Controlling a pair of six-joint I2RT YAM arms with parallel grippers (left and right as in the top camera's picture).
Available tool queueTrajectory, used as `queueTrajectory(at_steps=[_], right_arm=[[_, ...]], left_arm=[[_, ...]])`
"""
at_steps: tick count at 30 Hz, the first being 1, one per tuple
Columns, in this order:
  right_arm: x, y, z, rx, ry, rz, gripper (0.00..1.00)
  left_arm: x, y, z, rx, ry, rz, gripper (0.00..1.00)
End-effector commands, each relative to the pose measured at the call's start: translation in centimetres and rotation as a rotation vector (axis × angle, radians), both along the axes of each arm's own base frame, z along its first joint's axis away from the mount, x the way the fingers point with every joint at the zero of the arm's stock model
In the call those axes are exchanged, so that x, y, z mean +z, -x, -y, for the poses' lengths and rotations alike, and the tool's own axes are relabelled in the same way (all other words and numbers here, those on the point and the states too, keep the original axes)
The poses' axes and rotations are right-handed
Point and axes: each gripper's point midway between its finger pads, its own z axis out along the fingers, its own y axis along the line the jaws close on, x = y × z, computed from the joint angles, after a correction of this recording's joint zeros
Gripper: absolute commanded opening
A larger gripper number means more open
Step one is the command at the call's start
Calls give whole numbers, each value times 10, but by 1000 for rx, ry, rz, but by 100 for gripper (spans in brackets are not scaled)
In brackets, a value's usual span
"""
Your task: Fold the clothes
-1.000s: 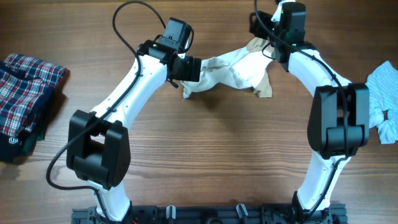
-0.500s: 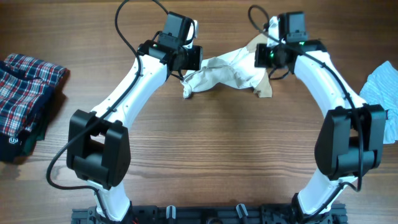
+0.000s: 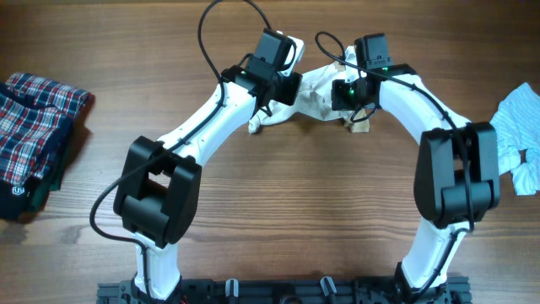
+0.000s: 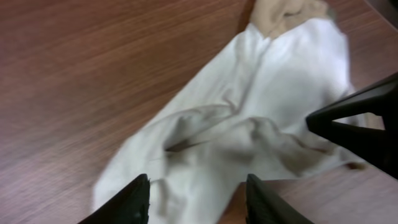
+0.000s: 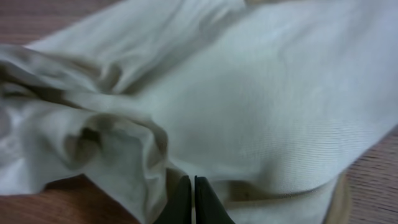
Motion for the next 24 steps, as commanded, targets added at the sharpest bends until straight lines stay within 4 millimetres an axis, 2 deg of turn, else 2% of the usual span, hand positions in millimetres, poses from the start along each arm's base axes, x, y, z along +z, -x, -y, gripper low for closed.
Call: queueTrajectory(at_steps=[1, 5, 8, 15, 20, 23, 24], right_arm=[[-17, 4, 2, 10, 18, -28, 4], [-17, 4, 1, 7, 17, -27, 4], [-17, 4, 1, 7, 17, -28, 4], [-18, 5, 2, -9, 12, -36, 4], [-18, 5, 2, -9, 12, -35, 4], [-18, 5, 2, -9, 12, -35, 4], [-18, 5, 2, -10, 12, -35, 5]], left_arm=[[-11, -10, -13, -43, -139, 65, 53], [-43, -15, -11, -108, -202, 62, 64], [-60, -19, -21, -97, -256, 57, 68], [-60, -32, -35, -60, -250, 72, 59], [-65, -36, -35, -58, -241, 76, 66], [-61, -39, -30, -66, -213, 94, 58], [-61, -39, -28, -72, -207, 91, 52]])
